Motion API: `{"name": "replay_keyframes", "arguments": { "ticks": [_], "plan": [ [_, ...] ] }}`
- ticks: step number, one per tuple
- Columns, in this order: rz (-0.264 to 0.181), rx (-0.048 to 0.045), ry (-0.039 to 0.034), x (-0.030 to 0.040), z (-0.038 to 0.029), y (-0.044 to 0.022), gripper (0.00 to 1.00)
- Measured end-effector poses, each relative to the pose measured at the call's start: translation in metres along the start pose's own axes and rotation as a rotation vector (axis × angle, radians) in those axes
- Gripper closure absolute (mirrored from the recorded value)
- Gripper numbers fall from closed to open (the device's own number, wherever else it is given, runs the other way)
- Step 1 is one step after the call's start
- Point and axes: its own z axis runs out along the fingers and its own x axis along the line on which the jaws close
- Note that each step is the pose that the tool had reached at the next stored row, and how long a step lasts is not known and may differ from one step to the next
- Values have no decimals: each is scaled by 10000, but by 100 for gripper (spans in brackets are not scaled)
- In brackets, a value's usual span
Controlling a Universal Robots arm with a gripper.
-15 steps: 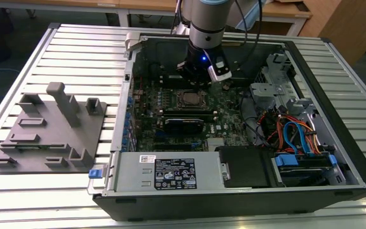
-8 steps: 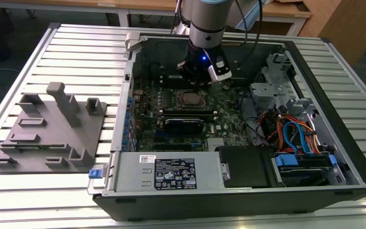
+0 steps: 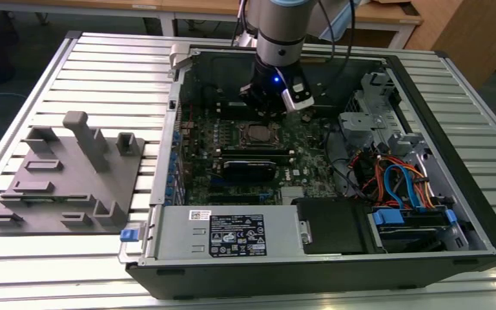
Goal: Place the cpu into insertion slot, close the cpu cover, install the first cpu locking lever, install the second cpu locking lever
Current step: 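Install the first cpu locking lever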
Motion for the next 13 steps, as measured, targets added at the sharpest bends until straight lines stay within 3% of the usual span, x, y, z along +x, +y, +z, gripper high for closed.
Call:
{"name": "replay_keyframes", "arguments": {
  "ticks": [8,13],
  "plan": [
    [1,-1,-1,0,16,-1,90],
    [2,-159,4,-1,20,1,90]
  ]
}}
